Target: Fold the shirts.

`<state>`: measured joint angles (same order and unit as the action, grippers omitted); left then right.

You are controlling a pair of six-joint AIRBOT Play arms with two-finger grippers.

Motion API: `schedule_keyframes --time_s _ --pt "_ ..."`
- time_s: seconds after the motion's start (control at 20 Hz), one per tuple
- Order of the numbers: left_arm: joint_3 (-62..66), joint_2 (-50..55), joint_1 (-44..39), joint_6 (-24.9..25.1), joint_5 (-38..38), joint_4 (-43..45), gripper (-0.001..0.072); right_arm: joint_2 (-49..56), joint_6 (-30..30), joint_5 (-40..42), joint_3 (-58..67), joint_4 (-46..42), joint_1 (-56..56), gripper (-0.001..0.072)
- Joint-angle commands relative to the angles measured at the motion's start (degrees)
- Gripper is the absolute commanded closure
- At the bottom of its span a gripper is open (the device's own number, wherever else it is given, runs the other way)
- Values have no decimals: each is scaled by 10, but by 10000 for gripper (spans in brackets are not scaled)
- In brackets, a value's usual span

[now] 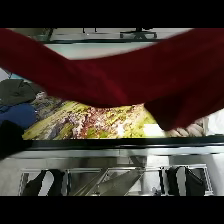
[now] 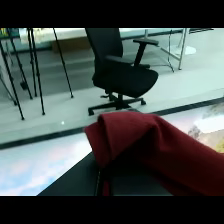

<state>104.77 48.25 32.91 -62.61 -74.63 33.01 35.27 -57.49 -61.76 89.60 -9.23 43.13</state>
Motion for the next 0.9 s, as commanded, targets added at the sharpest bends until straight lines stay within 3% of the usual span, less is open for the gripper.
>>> schedule_keyframes --time_s 0.0,0.15,0.25,0.35,0.55,0.6,0.65,0.7,0.75,0.85 --pt "-66 41 9 42 -35 -111 681 42 -12 -31 0 -26 -2 695" --pt "-112 153 -89 57 -40 -82 681 140 9 -57 -45 -43 -103 695" --pt "-130 247 -146 73 -25 -57 680 211 13 -29 -94 -124 -187 695" --pt "-123 356 -184 81 -5 -26 681 301 4 29 -152 -196 -260 695" --pt "-30 598 -225 72 -14 56 667 517 6 202 -224 -205 -330 678" --pt "4 648 -228 55 -24 70 430 560 6 213 -217 -198 -333 514" --pt "43 691 -224 27 -40 83 283 594 8 209 -202 -190 -333 242" --pt "78 720 -218 5 -57 96 85 612 8 199 -186 -191 -330 98" --pt "110 738 -207 -24 -79 107 -4 615 8 183 -170 -192 -322 86" --pt "146 742 -176 -68 -134 131 -4 595 7 150 -144 -198 -298 87"
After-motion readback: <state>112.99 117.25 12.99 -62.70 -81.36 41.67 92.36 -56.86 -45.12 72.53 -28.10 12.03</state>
